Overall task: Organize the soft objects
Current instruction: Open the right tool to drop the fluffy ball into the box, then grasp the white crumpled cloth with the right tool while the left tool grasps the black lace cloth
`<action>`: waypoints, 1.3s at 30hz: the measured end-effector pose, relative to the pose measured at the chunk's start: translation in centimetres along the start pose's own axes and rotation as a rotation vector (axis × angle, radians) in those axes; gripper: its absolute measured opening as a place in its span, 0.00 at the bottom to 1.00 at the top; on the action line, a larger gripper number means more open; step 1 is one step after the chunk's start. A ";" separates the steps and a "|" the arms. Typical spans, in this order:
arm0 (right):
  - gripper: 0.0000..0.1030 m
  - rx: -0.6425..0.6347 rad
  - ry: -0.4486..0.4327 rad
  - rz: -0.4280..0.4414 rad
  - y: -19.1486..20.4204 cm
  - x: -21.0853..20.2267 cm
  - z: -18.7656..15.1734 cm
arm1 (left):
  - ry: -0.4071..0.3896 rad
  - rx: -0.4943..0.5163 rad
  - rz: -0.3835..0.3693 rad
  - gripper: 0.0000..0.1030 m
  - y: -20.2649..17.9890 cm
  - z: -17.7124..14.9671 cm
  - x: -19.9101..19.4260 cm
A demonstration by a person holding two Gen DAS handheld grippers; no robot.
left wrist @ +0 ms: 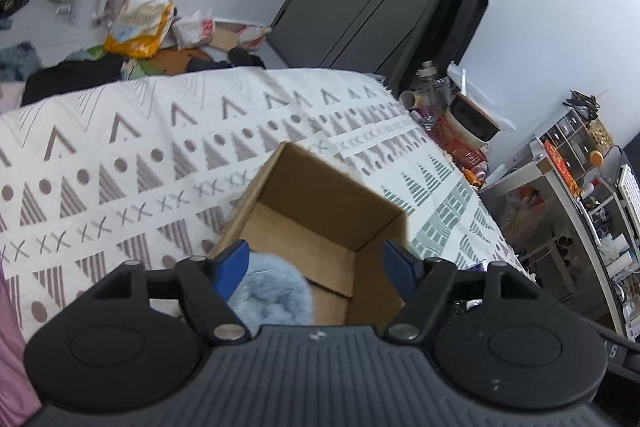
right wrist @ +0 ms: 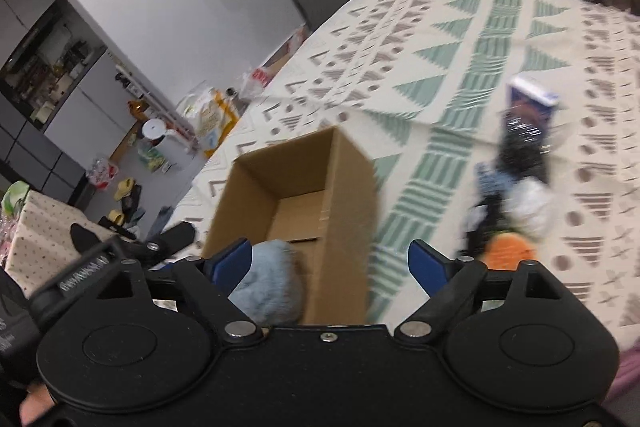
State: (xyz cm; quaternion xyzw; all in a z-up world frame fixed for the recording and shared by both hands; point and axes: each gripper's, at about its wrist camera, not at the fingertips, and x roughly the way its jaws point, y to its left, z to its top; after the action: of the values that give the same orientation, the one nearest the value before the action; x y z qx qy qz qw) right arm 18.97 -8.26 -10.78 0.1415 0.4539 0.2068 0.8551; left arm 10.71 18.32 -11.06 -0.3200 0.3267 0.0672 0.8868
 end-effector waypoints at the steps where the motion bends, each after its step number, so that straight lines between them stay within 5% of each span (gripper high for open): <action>1: 0.82 0.004 -0.006 -0.010 -0.7 -0.5 0.0 | -0.002 0.005 -0.003 0.72 -0.5 -0.1 -0.1; 22: 0.82 0.141 -0.088 -0.034 -12.3 -7.3 0.1 | 0.043 0.188 -0.013 0.73 -11.0 -3.6 -0.5; 39: 0.86 0.247 -0.074 0.042 -18.5 -7.2 0.0 | 0.139 0.278 0.054 0.73 -16.8 -6.6 2.3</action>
State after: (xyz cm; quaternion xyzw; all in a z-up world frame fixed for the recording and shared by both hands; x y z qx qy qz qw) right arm 19.49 -27.91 -13.53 0.2626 0.4410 0.1619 0.8428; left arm 14.51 0.83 -7.53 -0.1891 0.4019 0.0227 0.8956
